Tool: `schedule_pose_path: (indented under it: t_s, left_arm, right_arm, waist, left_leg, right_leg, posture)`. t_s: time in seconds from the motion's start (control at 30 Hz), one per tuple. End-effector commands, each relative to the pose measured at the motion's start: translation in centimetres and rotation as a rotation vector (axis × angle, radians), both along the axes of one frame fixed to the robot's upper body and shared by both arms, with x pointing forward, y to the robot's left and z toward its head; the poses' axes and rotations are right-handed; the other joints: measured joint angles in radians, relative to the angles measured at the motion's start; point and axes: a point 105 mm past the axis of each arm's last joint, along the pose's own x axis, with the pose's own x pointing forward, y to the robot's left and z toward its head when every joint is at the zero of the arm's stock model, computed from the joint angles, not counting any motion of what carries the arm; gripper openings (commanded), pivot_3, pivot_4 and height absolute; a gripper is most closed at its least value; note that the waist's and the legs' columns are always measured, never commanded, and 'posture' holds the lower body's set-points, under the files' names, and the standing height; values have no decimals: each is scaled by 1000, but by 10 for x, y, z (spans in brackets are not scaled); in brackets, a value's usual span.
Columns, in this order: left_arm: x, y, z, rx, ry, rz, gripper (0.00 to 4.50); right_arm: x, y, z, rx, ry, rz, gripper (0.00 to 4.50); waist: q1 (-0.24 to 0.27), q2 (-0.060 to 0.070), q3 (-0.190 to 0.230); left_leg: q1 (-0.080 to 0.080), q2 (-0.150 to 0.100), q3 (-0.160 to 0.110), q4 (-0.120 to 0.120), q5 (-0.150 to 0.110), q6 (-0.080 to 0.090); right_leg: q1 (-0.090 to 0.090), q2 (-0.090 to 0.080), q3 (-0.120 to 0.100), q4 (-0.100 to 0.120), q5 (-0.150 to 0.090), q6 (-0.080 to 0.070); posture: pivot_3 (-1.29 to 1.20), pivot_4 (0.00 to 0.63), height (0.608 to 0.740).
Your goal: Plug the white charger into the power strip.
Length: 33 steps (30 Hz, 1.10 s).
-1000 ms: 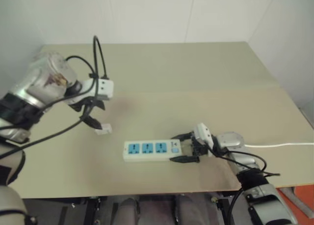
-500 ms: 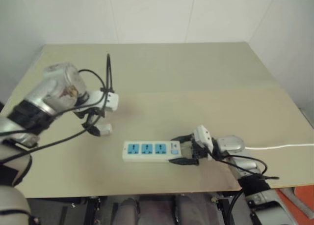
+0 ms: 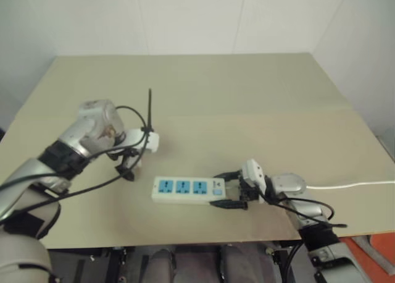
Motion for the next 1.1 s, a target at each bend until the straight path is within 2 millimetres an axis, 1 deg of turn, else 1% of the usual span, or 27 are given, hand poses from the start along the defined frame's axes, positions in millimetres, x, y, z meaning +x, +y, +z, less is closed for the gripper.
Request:
schedule_pose_path:
  t_s: [0.03, 0.07, 0.3, 0.37, 0.5, 0.67, 0.7, 0.77, 0.83, 0.9, 1.0, 1.1]
  left_arm:
    - [12, 4, 7, -2, -78, 38, 4113]
    - [14, 4, 7, -4, -84, 40, 3895]
    - [16, 3, 6, -7, -82, 32, 1539]
    - [17, 3, 6, -7, -83, 30, 1007]
    - [18, 1, 8, -24, -91, 23, 1016]
    - [17, -18, 23, -160, -145, -54, 1016]
    - [16, -25, 28, -228, -167, -91, 1016]
    - [14, -38, 37, -374, -189, -111, 1016]
    - [11, -55, 51, -593, -253, -159, 1016]
    - [10, -66, 64, -770, -337, -173, 1016]
    - [8, -78, 76, -950, -378, -157, 1016]
    - [-1, -89, 86, -1085, -343, -140, 1016]
  right_arm:
    - [-4, 5, 7, 21, -24, 20, 3413]
    - [-4, 5, 7, 21, -24, 18, 3413]
    - [-4, 3, 8, 20, -24, 7, 3413]
    - [-4, 3, 7, 19, -23, 6, 3413]
    - [-4, 3, 6, 18, -25, 0, 3413]
    - [-4, 1, 6, 14, -29, -9, 3413]
    - [-4, 1, 6, 13, -30, -10, 3413]
    - [-3, 1, 7, 11, -36, -10, 3413]
    - [-2, 3, 9, 16, -49, -6, 3413]
    - [-1, 5, 9, 20, -54, 0, 3413]
    - [0, 7, 7, 14, -62, 17, 3413]
    - [5, 9, 5, 12, -74, 18, 3413]
  waist:
    - [0, 0, 0]
    - [0, 0, 0]
    - [0, 0, 0]
    - [1, 0, 0]
    - [1, 0, 0]
    - [1, 0, 0]
    - [0, 0, 0]
    - [2, 0, 0]
    - [2, 0, 0]
    - [2, 0, 0]
    - [1, 0, 0]
    - [-1, 0, 0]
  left_leg:
    - [0, 0, 0, 0, 0, 0]
    - [0, 0, 0, 0, 0, 0]
    - [0, 0, 0, 0, 0, 0]
    - [0, 0, 0, 0, 0, 0]
    - [0, 0, 0, 0, 0, 0]
    - [0, 0, 0, 0, 0, 0]
    - [0, 0, 0, 0, 0, 0]
    - [0, 0, 0, 0, 0, 0]
    - [-1, 0, 0, 1, 0, 0]
    - [0, 0, 0, 1, 0, 0]
    - [0, 0, -1, 2, 0, 0]
    - [0, 0, 0, 2, 0, 0]
  right_leg:
    - [0, 0, 0, 0, 0, 0]
    - [0, 0, 0, 0, 0, 0]
    - [0, 0, 0, 0, 0, 0]
    - [0, 0, 0, 0, 0, 0]
    - [0, 0, 0, 0, 0, 0]
    - [0, 0, 0, 0, 0, 0]
    - [0, 0, 0, 0, 0, 0]
    - [0, -1, 0, 0, 0, 0]
    - [0, -1, 0, 0, 0, 0]
    - [0, -2, 0, 1, 0, 0]
    - [0, -1, 0, 1, 0, 0]
    - [0, -1, 0, 1, 0, 0]
  posture:
    - [0, 150, 740]
    - [0, 150, 740]
    - [0, 150, 740]
    - [0, 150, 740]
    - [0, 150, 740]
    - [0, 150, 740]
    - [0, 150, 740]
    - [0, 150, 740]
    - [0, 150, 740]
    - [0, 150, 740]
    - [0, 150, 740]
    - [0, 150, 740]
